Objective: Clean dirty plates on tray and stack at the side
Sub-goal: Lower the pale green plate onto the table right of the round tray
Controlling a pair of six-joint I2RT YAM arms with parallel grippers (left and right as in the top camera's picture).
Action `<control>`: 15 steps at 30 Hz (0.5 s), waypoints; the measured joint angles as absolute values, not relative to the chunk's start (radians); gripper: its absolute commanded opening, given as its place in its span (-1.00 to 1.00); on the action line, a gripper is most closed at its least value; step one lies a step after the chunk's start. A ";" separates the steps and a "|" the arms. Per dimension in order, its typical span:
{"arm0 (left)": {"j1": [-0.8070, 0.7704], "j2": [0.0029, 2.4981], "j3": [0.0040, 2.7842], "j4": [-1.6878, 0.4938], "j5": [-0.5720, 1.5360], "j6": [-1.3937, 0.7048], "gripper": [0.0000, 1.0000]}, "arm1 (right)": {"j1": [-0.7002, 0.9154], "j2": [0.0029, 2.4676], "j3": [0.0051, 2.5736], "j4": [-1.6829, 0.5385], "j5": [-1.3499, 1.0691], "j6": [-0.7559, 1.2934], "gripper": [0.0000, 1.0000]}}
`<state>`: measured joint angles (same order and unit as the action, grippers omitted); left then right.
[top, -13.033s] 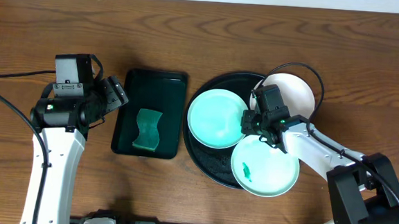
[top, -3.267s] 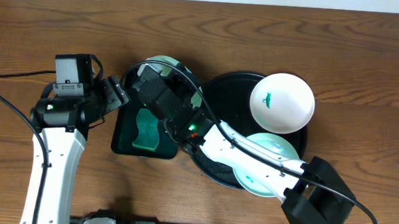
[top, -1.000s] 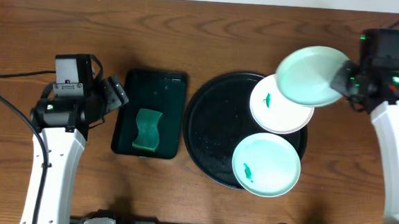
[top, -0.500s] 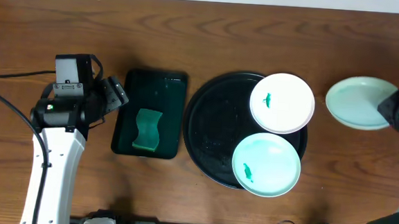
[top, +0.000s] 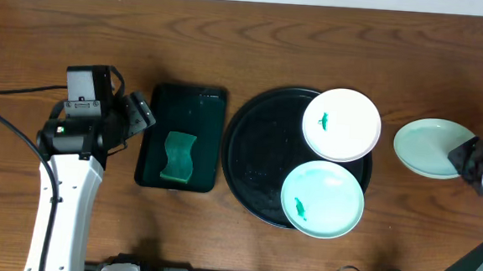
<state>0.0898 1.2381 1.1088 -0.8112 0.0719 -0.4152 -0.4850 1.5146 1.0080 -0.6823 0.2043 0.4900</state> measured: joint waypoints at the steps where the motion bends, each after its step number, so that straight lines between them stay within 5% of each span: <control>1: 0.090 1.238 1.109 -0.811 0.072 -0.415 0.67 | -0.485 1.515 0.993 -0.661 0.198 0.490 -0.98; 15: 0.090 1.238 1.109 -0.811 0.072 -0.415 0.68 | -0.486 1.515 0.848 -0.502 0.155 0.490 -0.97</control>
<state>0.0898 1.2381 1.1088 -0.8112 0.0719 -0.4152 -0.4858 1.5146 0.8482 -0.5022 0.1547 0.4900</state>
